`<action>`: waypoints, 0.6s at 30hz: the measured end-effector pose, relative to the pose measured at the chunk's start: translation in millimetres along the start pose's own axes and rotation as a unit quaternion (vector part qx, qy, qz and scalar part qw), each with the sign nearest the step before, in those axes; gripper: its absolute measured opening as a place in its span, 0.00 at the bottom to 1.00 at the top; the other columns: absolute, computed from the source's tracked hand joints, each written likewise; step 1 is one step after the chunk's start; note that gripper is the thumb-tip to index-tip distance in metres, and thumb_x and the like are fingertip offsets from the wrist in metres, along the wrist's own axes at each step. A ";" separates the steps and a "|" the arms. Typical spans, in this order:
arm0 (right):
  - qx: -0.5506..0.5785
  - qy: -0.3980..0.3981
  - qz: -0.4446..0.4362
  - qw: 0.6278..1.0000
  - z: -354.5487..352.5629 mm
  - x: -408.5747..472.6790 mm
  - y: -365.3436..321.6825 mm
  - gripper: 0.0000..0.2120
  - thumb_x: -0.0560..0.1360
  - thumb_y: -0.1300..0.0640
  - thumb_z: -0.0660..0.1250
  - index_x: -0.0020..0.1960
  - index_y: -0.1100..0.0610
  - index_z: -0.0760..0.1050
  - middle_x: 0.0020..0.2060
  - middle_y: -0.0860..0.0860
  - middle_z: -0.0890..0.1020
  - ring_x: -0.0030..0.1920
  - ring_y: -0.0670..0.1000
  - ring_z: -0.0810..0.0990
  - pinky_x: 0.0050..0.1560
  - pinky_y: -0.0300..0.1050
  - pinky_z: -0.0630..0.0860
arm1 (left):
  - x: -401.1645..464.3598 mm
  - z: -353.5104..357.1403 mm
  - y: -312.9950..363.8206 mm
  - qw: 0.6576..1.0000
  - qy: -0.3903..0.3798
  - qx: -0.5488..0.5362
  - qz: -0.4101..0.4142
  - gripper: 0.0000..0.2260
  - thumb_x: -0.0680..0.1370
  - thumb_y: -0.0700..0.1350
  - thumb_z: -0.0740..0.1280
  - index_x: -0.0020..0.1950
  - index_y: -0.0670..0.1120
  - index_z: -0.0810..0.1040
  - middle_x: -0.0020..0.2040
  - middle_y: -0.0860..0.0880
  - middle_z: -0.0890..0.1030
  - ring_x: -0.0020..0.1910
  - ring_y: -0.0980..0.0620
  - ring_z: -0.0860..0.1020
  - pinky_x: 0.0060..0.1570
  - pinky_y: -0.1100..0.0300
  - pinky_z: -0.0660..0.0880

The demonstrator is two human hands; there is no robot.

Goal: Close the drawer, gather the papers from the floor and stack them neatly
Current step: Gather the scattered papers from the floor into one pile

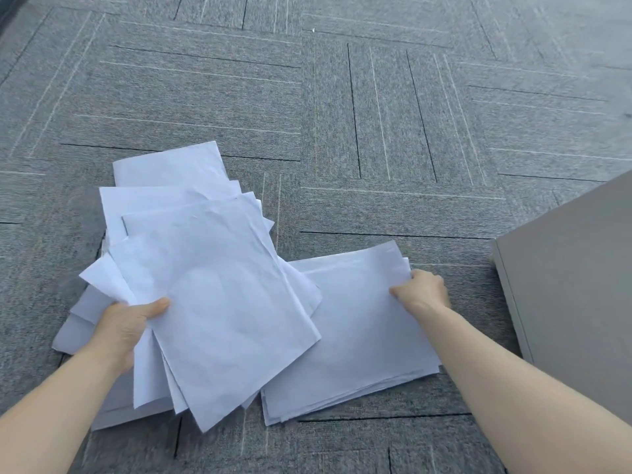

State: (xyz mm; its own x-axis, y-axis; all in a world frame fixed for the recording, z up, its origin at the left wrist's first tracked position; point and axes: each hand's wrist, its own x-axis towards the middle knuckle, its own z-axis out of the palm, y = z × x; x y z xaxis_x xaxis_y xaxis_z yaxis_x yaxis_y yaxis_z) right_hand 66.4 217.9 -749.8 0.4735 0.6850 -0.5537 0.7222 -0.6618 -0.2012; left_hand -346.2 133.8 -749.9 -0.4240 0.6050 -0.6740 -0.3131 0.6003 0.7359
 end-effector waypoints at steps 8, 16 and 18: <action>0.013 0.044 0.067 0.997 9.0 3.0 3.8 0.41 0.61 0.44 0.79 0.66 0.58 0.64 0.64 0.61 0.76 0.66 0.63 0.72 0.62 0.57 0.67 | -3.4 9.4 -1.0 1.000 -0.012 -0.004 0.009 0.18 0.76 0.30 0.64 0.66 0.38 0.74 0.59 0.43 0.77 0.44 0.50 0.78 0.56 0.47 0.71; 0.058 -0.013 0.049 0.997 7.4 8.1 9.9 0.28 0.59 0.42 0.75 0.54 0.54 0.78 0.55 0.55 0.82 0.58 0.60 0.77 0.61 0.56 0.73 | 2.0 10.3 -4.8 1.000 0.007 0.003 0.000 0.19 0.75 0.31 0.66 0.66 0.37 0.74 0.61 0.40 0.78 0.56 0.41 0.78 0.58 0.44 0.72; 0.071 -0.005 0.030 0.997 6.3 5.1 10.3 0.23 0.62 0.46 0.75 0.52 0.55 0.76 0.52 0.54 0.82 0.53 0.59 0.79 0.54 0.51 0.76 | 2.7 11.8 -5.5 1.000 0.009 0.004 0.001 0.19 0.74 0.30 0.67 0.65 0.38 0.75 0.60 0.40 0.79 0.56 0.40 0.78 0.60 0.43 0.72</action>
State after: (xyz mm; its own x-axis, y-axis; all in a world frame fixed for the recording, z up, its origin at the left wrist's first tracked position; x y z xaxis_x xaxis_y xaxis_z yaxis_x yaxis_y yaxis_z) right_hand 73.0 212.7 -759.8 0.5085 0.6406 -0.5754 0.6142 -0.7382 -0.2789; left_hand -335.6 138.2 -756.6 -0.4400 0.5959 -0.6718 -0.3056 0.6041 0.7360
